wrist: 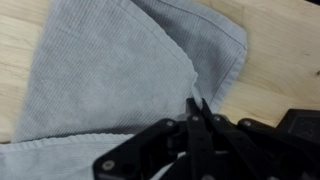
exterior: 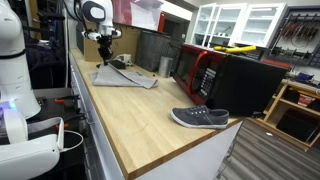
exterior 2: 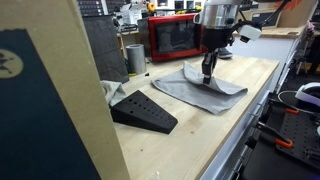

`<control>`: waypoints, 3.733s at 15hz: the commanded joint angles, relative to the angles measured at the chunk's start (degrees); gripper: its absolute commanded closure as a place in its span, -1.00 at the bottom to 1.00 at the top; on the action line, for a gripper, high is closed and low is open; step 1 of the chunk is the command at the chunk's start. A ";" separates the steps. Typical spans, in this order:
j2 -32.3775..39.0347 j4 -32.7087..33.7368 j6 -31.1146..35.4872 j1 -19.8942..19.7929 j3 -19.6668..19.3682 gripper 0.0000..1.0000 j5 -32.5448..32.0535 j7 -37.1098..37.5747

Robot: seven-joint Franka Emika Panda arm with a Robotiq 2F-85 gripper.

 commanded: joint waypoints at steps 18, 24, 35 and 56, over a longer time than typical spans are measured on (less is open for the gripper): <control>1.61 -0.72 -2.15 5.29 0.25 -0.28 5.49 -3.08; -4.15 0.29 -1.26 2.00 -8.90 -1.00 15.62 -7.64; -4.12 1.23 -1.14 -0.75 -12.40 -1.00 16.92 -8.76; 17.66 18.45 4.40 -7.83 -17.33 -1.00 44.55 -23.45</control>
